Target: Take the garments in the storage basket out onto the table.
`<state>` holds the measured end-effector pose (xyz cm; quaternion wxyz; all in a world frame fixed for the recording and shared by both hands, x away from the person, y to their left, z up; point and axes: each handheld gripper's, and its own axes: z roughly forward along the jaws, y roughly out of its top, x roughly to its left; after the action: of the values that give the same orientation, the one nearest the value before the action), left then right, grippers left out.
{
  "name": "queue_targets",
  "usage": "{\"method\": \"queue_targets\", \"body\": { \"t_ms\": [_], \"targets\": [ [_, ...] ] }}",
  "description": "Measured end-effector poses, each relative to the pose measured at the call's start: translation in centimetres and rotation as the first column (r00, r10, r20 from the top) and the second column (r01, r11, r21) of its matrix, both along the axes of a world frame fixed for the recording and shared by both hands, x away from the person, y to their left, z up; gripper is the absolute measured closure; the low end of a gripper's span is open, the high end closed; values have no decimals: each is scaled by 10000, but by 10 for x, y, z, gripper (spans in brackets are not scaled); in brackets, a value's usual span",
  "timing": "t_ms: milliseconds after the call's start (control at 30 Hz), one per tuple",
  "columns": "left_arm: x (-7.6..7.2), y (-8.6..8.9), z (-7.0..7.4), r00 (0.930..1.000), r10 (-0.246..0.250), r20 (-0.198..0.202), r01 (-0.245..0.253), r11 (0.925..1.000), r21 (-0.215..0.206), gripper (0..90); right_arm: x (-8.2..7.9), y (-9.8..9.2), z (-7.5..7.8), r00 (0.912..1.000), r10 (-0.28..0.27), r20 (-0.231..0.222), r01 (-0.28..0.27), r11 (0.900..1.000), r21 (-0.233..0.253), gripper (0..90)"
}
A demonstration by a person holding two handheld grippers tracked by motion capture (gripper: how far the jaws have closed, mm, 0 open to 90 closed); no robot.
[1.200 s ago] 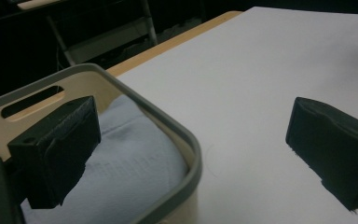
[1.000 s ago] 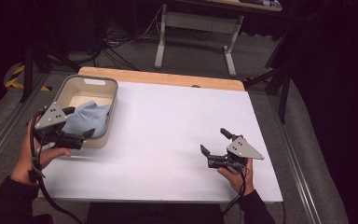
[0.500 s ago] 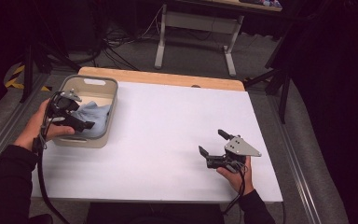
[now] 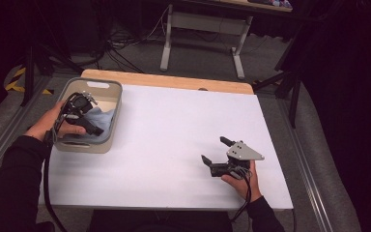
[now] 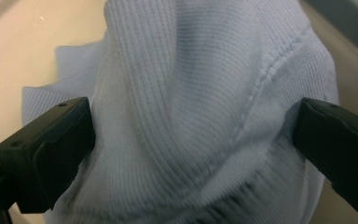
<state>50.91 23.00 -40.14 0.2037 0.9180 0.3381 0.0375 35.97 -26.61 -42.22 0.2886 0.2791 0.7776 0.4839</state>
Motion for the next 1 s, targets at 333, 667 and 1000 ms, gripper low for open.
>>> {"method": "queue_targets", "body": {
  "t_ms": [333, 667, 1000],
  "targets": [
    [11, -8, -13, 9982, -102, -586, 130, 9988, 477, 5, 1, 7, -6, 9984, 401, -395, -418, 9982, -426, 77],
    [12, -1, -13, 9973, -146, -713, 180, 9987, 475, 215, 3, 10, -11, 9960, 473, -756, -520, 9968, -605, 83],
    [5, 7, -6, 9996, -250, -113, 250, 9997, 27, 479, 4, 9, -11, 9958, 339, -853, -407, 9960, -798, 95]
  ]
}}
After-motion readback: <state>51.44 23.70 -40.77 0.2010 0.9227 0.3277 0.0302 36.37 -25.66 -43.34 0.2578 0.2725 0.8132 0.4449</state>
